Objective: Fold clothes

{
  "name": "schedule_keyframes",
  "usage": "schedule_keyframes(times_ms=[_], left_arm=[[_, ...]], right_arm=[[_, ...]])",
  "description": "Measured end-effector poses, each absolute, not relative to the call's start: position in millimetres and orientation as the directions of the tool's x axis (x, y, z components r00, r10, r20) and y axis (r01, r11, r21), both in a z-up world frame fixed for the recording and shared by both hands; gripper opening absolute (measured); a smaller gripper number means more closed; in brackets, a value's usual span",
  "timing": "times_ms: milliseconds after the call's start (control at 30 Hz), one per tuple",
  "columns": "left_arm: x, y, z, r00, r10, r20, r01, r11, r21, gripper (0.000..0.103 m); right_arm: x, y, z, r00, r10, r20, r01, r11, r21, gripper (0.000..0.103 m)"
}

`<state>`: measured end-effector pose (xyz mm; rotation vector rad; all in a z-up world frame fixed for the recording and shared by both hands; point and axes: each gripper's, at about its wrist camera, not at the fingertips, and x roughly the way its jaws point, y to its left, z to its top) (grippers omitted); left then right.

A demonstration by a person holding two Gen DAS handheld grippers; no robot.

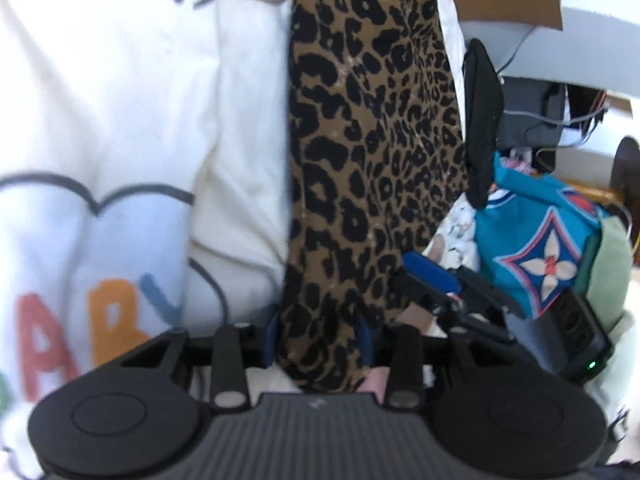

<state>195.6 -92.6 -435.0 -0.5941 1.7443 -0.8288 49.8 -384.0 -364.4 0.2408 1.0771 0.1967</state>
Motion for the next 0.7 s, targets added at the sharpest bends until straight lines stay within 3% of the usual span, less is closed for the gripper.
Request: schedule_keyframes(times_ms=[100, 133, 167, 267, 467, 500, 567, 700], left_arm=[[188, -100, -440, -0.344, -0.726, -0.595, -0.002, 0.634, -0.773, 0.032], [186, -101, -440, -0.352, -0.723, -0.594, 0.004, 0.634, -0.774, 0.016], [183, -102, -439, -0.36, -0.72, -0.593, 0.009, 0.633, -0.774, 0.009], [181, -99, -435, -0.366, -0.71, -0.602, 0.026, 0.639, -0.769, 0.007], [179, -100, -429, -0.35, -0.704, -0.618, 0.056, 0.643, -0.764, 0.01], [178, -103, -431, -0.351, -0.702, -0.62, 0.052, 0.647, -0.761, 0.013], [176, -108, -436, -0.352, -0.702, -0.619, 0.036, 0.65, -0.759, 0.03], [171, -113, -444, -0.35, -0.721, -0.598, 0.005, 0.637, -0.771, 0.034]], right_arm=[[48, -389, -366, 0.462, 0.259, -0.848, -0.026, 0.96, 0.279, 0.04], [48, -392, -367, 0.461, 0.253, -0.85, -0.016, 0.961, 0.277, 0.04], [47, -394, -368, 0.462, 0.25, -0.851, -0.007, 0.96, 0.278, 0.04], [46, -400, -370, 0.467, 0.242, -0.85, 0.006, 0.961, 0.276, 0.04], [46, -419, -370, 0.488, 0.196, -0.851, 0.05, 0.967, 0.251, 0.04], [46, -425, -370, 0.494, 0.18, -0.85, 0.069, 0.967, 0.245, 0.04], [45, -436, -370, 0.507, 0.149, -0.849, 0.107, 0.966, 0.233, 0.04], [44, -473, -371, 0.534, 0.058, -0.843, 0.225, 0.952, 0.208, 0.04]])
